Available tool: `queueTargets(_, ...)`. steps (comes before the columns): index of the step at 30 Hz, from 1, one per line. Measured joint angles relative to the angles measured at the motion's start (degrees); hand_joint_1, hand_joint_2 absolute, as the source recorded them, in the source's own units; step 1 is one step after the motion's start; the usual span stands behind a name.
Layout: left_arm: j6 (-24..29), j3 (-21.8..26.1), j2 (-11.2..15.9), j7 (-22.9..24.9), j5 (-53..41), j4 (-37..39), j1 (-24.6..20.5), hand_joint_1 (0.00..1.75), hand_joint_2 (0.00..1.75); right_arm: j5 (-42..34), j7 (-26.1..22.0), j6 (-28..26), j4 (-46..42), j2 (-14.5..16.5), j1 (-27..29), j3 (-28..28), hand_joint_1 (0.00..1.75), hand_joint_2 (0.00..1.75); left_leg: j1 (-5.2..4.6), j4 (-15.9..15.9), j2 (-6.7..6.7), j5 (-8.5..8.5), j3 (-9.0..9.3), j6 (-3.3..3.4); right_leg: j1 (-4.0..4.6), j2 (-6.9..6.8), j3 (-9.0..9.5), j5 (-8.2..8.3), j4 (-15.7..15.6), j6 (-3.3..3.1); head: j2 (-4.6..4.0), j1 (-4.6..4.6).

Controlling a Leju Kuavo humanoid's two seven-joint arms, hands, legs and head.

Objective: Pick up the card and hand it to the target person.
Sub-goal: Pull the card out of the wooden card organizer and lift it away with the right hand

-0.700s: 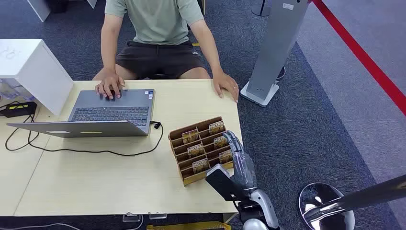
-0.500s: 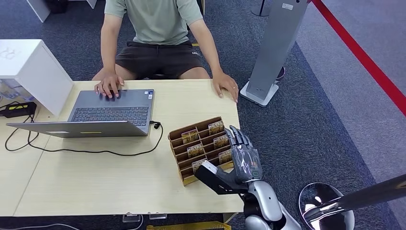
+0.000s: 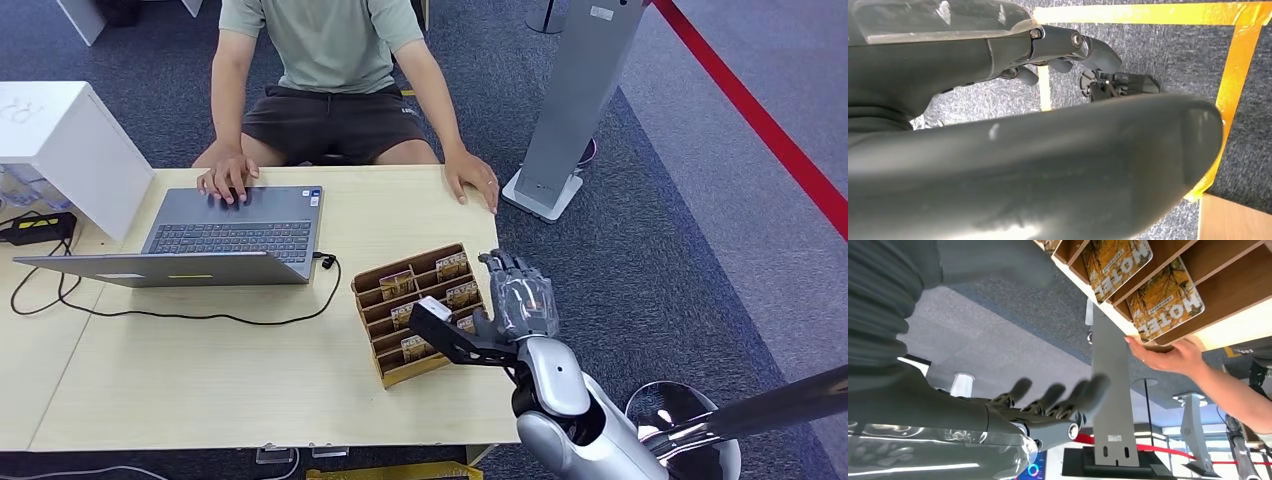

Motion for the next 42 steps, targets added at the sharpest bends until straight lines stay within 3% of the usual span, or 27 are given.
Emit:
queueTargets(5,-0.1,-0.1,0.0,0.0,-0.1,0.0,0.0,0.00,0.00,-1.1,-0.2,-0.9,1.1,-0.1,-0.6,0.9,1.23,1.75,0.00,0.0,-0.01,0.00,0.00,0.00,0.00,0.00,0.00,0.00,0.0,0.00,0.00,0.02)
queueTargets(13,-0.1,-0.2,-0.1,-0.1,-0.2,0.0,0.0,0.00,0.00,-2.8,-0.4,-2.0,3.0,-0.1,-1.6,2.1,1.16,1.75,0.00,0.0,0.00,0.00,0.00,0.00,0.00,0.00,0.00,0.00,0.0,0.00,0.00,0.01)
queueTargets(22,-0.1,-0.8,-0.3,-0.1,-0.5,0.0,0.0,0.00,0.00,-3.8,-0.7,-2.4,4.7,-0.1,-1.8,2.7,0.77,1.75,0.00,0.0,0.00,0.00,0.00,0.00,0.00,0.00,-0.01,0.00,0.0,0.00,0.00,0.01)
queueTargets(29,-0.1,-1.5,-0.4,0.0,-0.5,0.0,0.0,0.00,0.00,-4.7,-0.8,-2.8,6.6,-0.1,-1.6,3.2,0.84,1.75,0.00,0.0,0.00,0.00,0.00,0.00,0.00,0.00,-0.01,0.00,0.0,0.00,0.00,0.01)
queueTargets(37,-0.1,-1.6,-0.5,0.4,-0.5,0.0,0.0,0.00,0.00,-4.7,-0.8,-2.8,7.5,-0.2,-1.4,3.4,0.79,1.75,0.00,0.0,0.00,0.00,0.00,0.00,0.00,0.00,-0.01,0.00,0.0,0.00,0.00,0.00)
queueTargets(42,0.0,-1.6,-0.5,0.7,-0.4,0.0,0.0,0.00,0.00,-4.8,-0.8,-2.8,7.8,-0.1,-1.4,3.5,0.87,1.75,0.00,0.0,0.00,0.00,0.00,0.00,0.00,0.00,-0.01,0.00,0.0,0.00,0.00,0.00)
